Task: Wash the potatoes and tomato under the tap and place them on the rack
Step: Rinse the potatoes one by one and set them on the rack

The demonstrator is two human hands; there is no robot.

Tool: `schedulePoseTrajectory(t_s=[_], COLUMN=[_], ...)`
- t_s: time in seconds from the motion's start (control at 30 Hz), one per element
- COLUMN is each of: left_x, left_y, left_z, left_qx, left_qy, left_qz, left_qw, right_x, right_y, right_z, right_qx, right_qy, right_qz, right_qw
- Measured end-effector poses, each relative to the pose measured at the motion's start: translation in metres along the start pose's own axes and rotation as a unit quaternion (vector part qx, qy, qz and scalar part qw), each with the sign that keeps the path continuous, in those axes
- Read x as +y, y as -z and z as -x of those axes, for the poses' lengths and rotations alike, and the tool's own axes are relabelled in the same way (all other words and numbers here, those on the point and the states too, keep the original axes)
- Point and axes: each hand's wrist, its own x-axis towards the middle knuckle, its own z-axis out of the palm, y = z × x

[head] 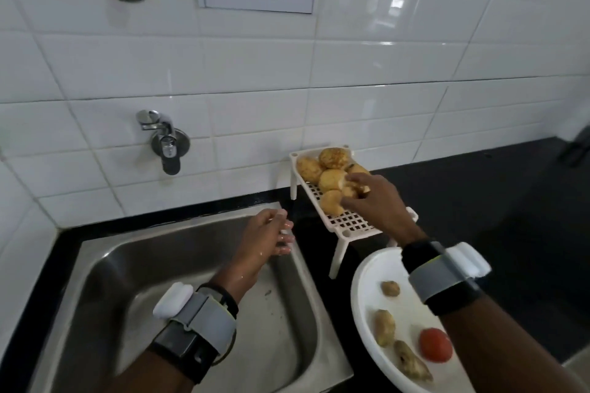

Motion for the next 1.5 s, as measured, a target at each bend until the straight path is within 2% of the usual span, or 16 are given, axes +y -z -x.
schedulePoseTrajectory(t_s=[0.17, 0.37, 0.5, 0.57, 0.8, 0.97, 1.1, 1.2, 1.37, 1.5], left_x=[0.019, 0.032, 0.032, 0.033, 0.033, 0.026, 0.001, -0.023, -0.046, -0.045], left_y=[-0.046, -0.08, -0.084, -0.084, -0.093, -0.108, -0.119, -0.122, -0.117, -0.11], left_z=[0.001, 0.002, 0.003, 0.003, 0.005, 0.02, 0.036, 0.047, 0.055, 0.058], left_qx=[-0.044, -0.07, -0.064, -0.061, -0.069, -0.15, -0.208, -0.23, -0.208, -0.195], left_qy=[-0.059, -0.1, -0.096, -0.097, -0.105, -0.129, -0.119, -0.089, -0.055, -0.043], left_qz=[-0.012, -0.024, -0.02, -0.023, -0.045, -0.113, -0.195, -0.25, -0.252, -0.235], left_qw=[0.997, 0.992, 0.993, 0.993, 0.991, 0.974, 0.951, 0.936, 0.944, 0.951], right_x=[0.052, 0.071, 0.08, 0.086, 0.095, 0.079, 0.081, 0.104, 0.138, 0.137], right_y=[0.031, 0.038, 0.039, 0.038, 0.048, 0.054, 0.049, 0.03, 0.001, -0.009], right_z=[-0.004, -0.028, -0.047, -0.05, -0.032, 0.024, 0.074, 0.099, 0.117, 0.119], right_qx=[-0.001, -0.036, -0.091, -0.094, -0.023, 0.014, -0.053, -0.129, -0.147, -0.159], right_qy=[-0.053, -0.017, -0.009, -0.011, -0.007, 0.059, 0.073, 0.024, -0.079, -0.066], right_qz=[0.038, 0.148, 0.14, 0.122, 0.047, 0.007, 0.032, 0.064, 0.126, 0.143], right_qw=[0.998, 0.988, 0.986, 0.988, 0.999, 0.998, 0.995, 0.989, 0.978, 0.975])
